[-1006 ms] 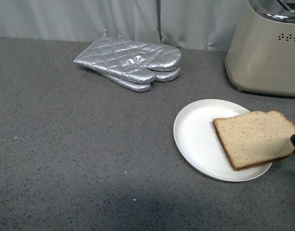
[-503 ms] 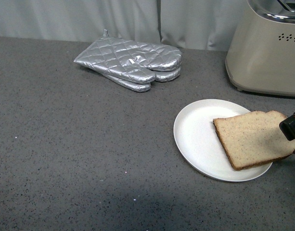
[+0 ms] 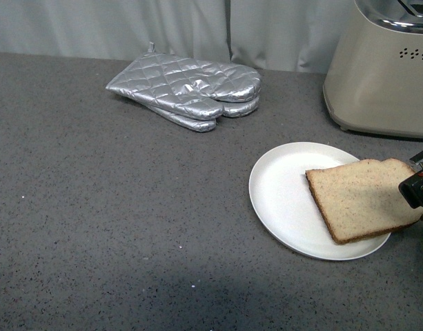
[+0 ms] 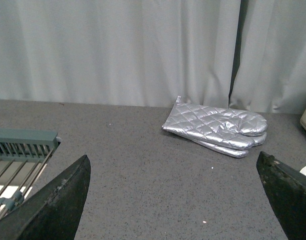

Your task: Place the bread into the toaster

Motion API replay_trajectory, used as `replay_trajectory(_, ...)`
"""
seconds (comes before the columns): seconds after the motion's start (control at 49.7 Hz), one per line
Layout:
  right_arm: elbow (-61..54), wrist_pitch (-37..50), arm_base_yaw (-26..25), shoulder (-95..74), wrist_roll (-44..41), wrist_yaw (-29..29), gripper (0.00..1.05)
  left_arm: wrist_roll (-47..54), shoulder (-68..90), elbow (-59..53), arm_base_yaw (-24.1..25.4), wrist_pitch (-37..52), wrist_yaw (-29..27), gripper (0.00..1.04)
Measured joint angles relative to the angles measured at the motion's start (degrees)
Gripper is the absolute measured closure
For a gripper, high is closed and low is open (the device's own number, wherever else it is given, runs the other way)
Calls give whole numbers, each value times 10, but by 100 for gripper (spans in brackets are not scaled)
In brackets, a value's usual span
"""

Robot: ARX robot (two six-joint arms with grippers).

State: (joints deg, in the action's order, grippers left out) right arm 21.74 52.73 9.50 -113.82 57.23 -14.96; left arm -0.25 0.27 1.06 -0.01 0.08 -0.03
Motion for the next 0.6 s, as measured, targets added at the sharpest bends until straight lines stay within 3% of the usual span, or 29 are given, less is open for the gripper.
replay_trajectory(0.221, 9, -15, 7, 9, -1, -2, 86, 0, 0, 0, 0, 0, 0, 7)
replay_trajectory(0.322, 11, -17, 8, 13, -1, -2, 98, 0, 0, 0, 0, 0, 0, 7)
replay_trajectory(0.382, 12, -17, 10, 14, -1, -2, 104, 0, 0, 0, 0, 0, 0, 7)
replay_trajectory(0.604, 16, -31, 15, 33, 2, -1, 104, 0, 0, 0, 0, 0, 0, 7)
